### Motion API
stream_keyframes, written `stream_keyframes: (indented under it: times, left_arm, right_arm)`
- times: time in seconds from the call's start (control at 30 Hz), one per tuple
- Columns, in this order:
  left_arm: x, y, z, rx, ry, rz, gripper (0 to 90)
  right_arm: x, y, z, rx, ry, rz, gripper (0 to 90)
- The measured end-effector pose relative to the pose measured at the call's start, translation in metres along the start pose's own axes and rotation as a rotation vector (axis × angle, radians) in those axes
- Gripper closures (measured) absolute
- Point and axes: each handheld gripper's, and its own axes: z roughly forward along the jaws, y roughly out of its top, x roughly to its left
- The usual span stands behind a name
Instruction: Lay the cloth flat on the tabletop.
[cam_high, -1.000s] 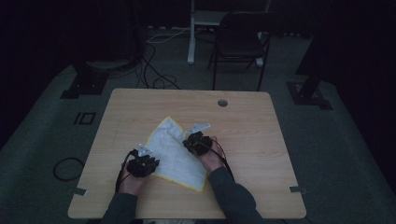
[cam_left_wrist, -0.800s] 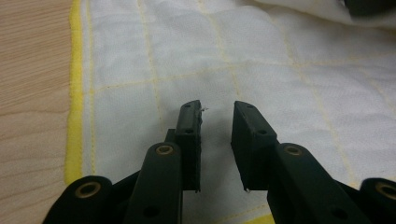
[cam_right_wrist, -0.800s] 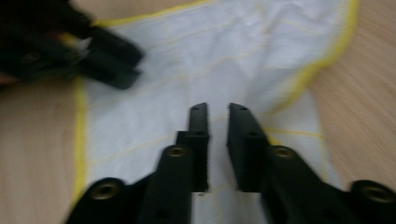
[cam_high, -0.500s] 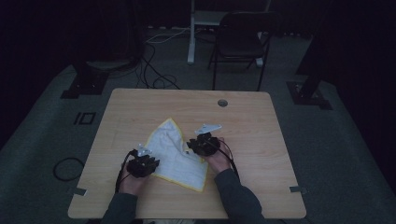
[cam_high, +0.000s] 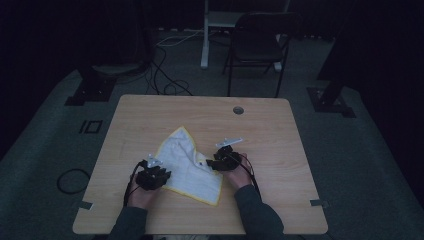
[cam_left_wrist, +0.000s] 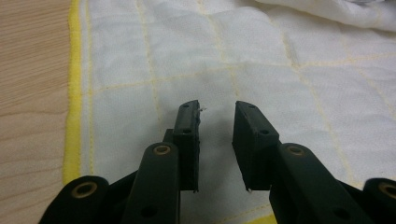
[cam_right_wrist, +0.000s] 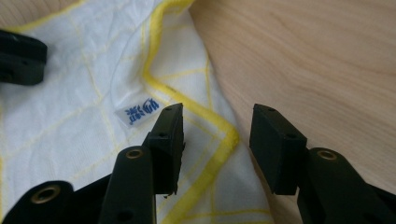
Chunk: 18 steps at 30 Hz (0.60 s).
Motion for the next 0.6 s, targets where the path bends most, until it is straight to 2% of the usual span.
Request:
stream_keyframes:
  times: [0.1, 0.17, 0.2, 0.3, 0.6]
  left_arm:
    - [0.000, 0.000, 0.000, 0.000, 0.002, 0.002, 70.9]
    - [0.000, 0.000, 0.000, 0.000, 0.000, 0.000, 70.9]
    - [0.000, 0.000, 0.000, 0.000, -0.002, 0.000, 70.9]
    - [0.000, 0.000, 0.000, 0.001, 0.001, 0.002, 70.9]
    - [-0.002, 0.000, 0.000, 0.010, 0.006, 0.006, 70.6]
  right_arm:
    - [0.002, 0.000, 0.000, 0.002, 0.005, -0.022, 73.5]
    - [0.003, 0.001, -0.004, -0.021, -0.003, -0.043, 83.7]
    - [0.004, 0.001, -0.006, -0.030, -0.005, -0.043, 85.6]
    - [0.002, 0.003, -0.012, -0.060, -0.026, -0.052, 86.6]
    - [-0.027, 0.013, -0.034, -0.140, -0.113, 0.025, 86.7]
